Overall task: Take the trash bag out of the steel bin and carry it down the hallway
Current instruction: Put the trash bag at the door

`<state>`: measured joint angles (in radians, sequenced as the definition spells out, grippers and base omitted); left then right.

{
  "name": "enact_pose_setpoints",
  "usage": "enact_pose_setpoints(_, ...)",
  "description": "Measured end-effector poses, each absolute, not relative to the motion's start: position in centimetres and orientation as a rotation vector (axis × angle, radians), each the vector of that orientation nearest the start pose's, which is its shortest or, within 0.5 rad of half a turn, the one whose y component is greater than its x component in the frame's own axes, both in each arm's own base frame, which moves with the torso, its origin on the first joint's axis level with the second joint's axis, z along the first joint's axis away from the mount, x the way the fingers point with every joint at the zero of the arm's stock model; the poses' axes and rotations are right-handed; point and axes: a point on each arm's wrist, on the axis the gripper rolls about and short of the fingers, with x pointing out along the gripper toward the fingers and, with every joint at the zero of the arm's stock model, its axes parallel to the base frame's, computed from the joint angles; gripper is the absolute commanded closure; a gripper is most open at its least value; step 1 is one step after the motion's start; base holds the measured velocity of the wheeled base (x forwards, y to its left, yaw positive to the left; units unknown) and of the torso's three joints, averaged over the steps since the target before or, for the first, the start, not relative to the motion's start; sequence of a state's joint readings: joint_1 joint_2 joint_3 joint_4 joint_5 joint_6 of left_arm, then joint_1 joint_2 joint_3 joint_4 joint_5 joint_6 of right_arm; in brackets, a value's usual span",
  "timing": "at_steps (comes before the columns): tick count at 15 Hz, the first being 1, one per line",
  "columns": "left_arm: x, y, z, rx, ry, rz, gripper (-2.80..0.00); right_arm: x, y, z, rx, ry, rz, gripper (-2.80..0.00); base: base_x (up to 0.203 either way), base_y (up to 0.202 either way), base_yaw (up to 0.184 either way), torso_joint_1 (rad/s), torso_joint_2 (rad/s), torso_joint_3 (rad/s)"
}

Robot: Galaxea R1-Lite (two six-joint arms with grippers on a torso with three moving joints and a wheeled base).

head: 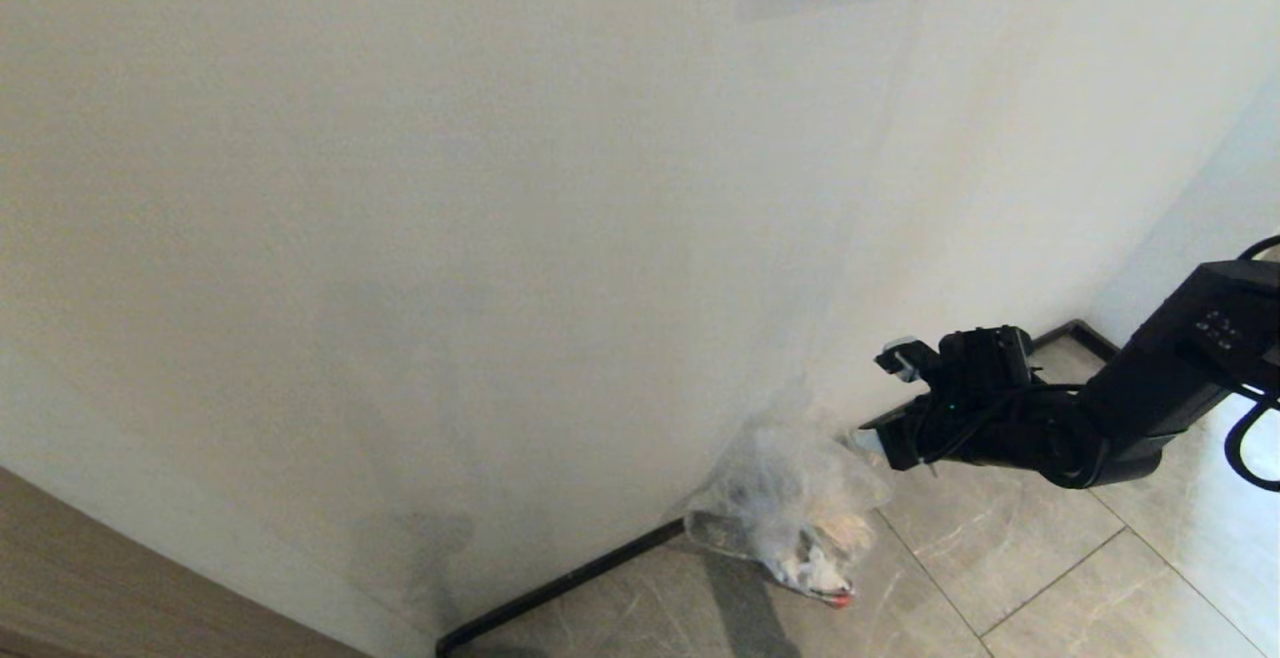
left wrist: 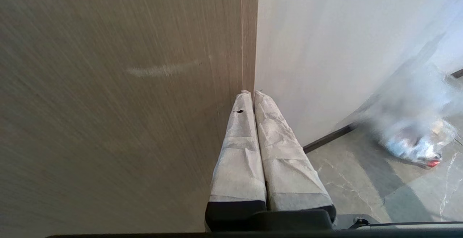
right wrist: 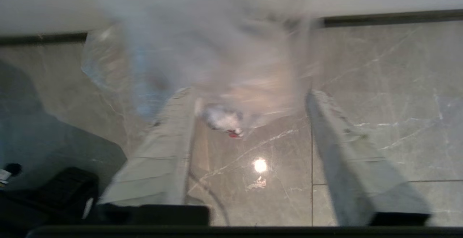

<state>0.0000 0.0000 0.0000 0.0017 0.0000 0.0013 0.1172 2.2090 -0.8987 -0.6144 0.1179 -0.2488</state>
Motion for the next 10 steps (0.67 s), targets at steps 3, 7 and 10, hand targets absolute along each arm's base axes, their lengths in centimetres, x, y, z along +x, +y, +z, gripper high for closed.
enact_pose_setpoints(3, -2.3, 0.0, 7.5, 0.002, 0.002, 0.000, 0.00, 35.8, 4.1, 4.9, -0.195, 0.653, 0.287, -2.80, 0.000, 0.000, 0.000, 0.000, 0.00, 0.000)
enact_pose_setpoints(7, -2.3, 0.0, 7.5, 0.002, 0.002, 0.000, 0.00, 32.7, 2.7, 8.8, -0.148, 0.650, 0.260, 0.00, 0.000, 0.000, 0.000, 0.000, 0.00, 0.000)
enact_pose_setpoints(10, -2.3, 0.0, 7.5, 0.001, 0.002, 0.000, 0.00, 30.2, 1.5, 12.7, -0.090, 0.616, 0.213, 0.00, 0.000, 0.000, 0.000, 0.000, 0.00, 0.000)
